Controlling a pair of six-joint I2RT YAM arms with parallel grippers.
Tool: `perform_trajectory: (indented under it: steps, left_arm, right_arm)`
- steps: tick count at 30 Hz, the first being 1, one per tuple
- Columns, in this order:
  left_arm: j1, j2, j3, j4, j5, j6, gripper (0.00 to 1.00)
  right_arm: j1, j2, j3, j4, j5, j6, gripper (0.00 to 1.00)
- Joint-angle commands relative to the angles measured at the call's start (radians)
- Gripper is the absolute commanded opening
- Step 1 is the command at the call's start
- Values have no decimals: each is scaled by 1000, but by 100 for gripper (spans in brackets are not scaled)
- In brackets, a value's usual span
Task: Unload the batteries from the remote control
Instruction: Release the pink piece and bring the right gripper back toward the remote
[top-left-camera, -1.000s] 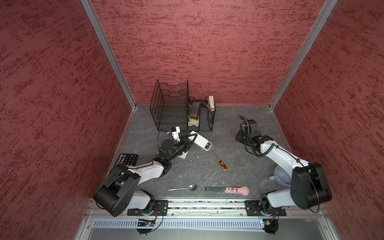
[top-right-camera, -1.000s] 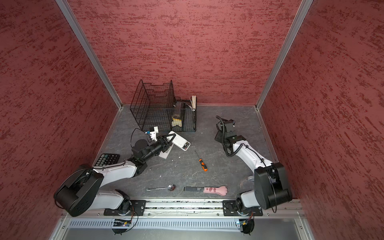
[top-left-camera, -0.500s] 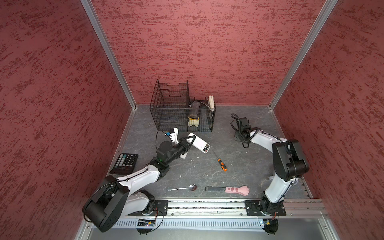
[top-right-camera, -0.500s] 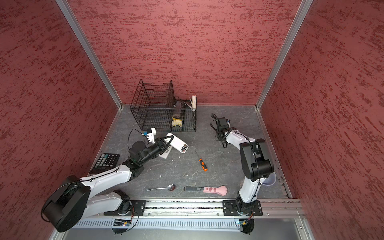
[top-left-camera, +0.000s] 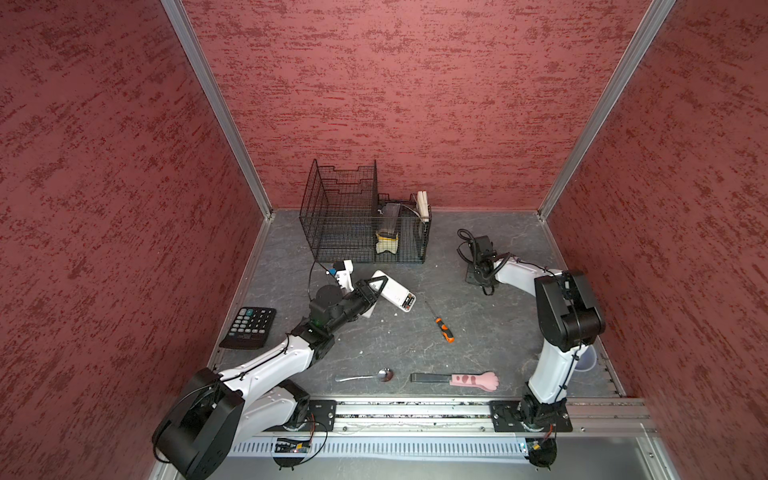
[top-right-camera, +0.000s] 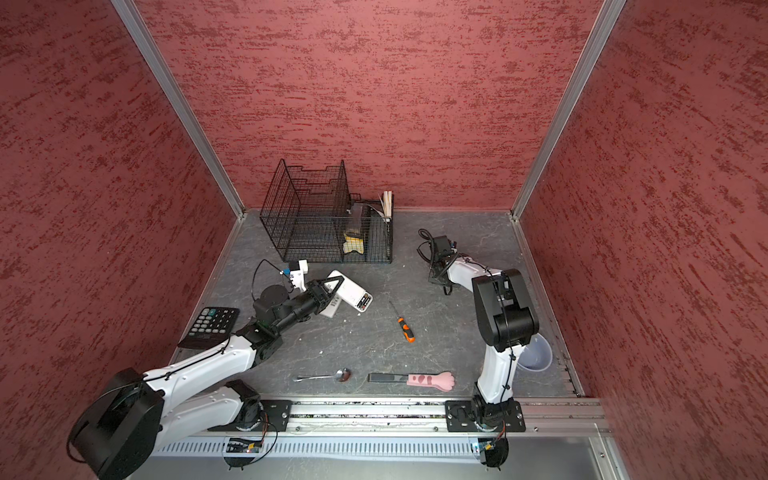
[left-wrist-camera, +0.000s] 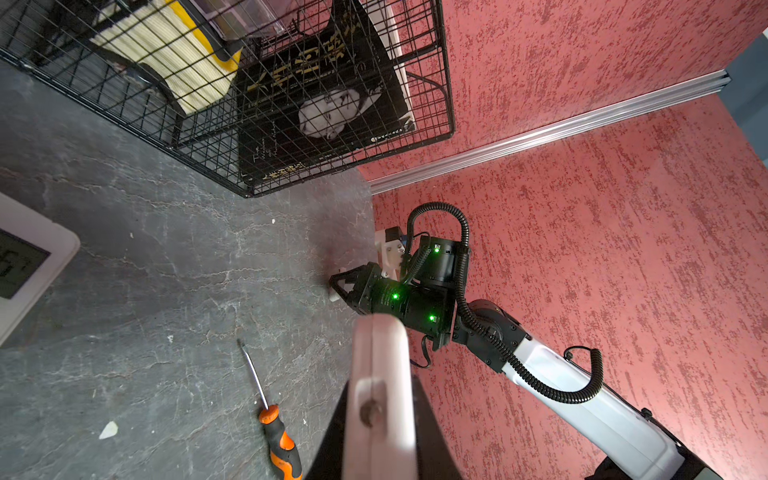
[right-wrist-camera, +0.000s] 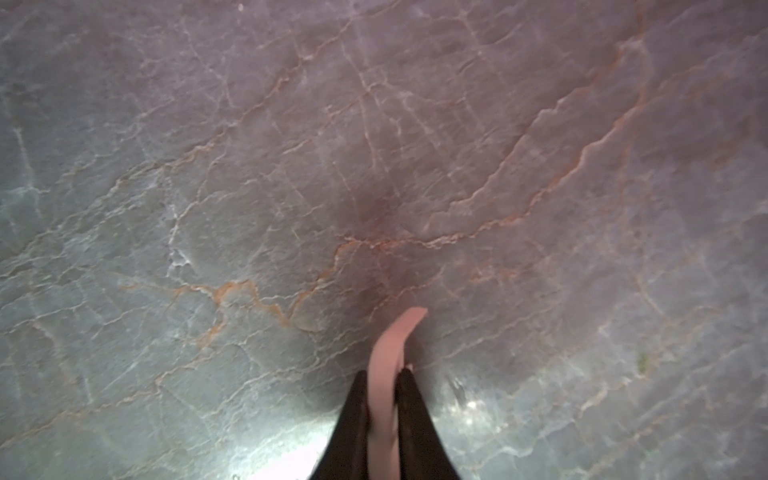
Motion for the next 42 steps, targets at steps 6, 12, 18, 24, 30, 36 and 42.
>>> perform_trajectory:
  steps: [6, 12, 18, 24, 30, 36, 42]
  left_arm:
    - [-15, -49, -34, -63, -40, 25, 0]
    - [-42, -71, -61, -96, -96, 24, 0]
    - [-96, -61, -99, -89, -187, 5, 0]
    - [-116, -58, -98, -71, -223, -7, 0]
    - [-117, -26, -48, -96, -199, -8, 0]
    - [-163, 31, -60, -78, -284, -54, 0]
    - [-265, 82, -60, -66, -448, -61, 0]
  right_arm:
    - [-3, -13, 34, -16, -67, -1, 35]
    - [5, -162, -32, -12, -132, 23, 44]
    - [93, -364, -128, -38, -151, 66, 46]
    - [237, -584, -258, 72, -300, 166, 46]
    - [364, -657, -231, 59, -351, 84, 54]
    - [374, -656, -244, 53, -372, 116, 56]
    - [376, -659, -278, 108, -354, 143, 56]
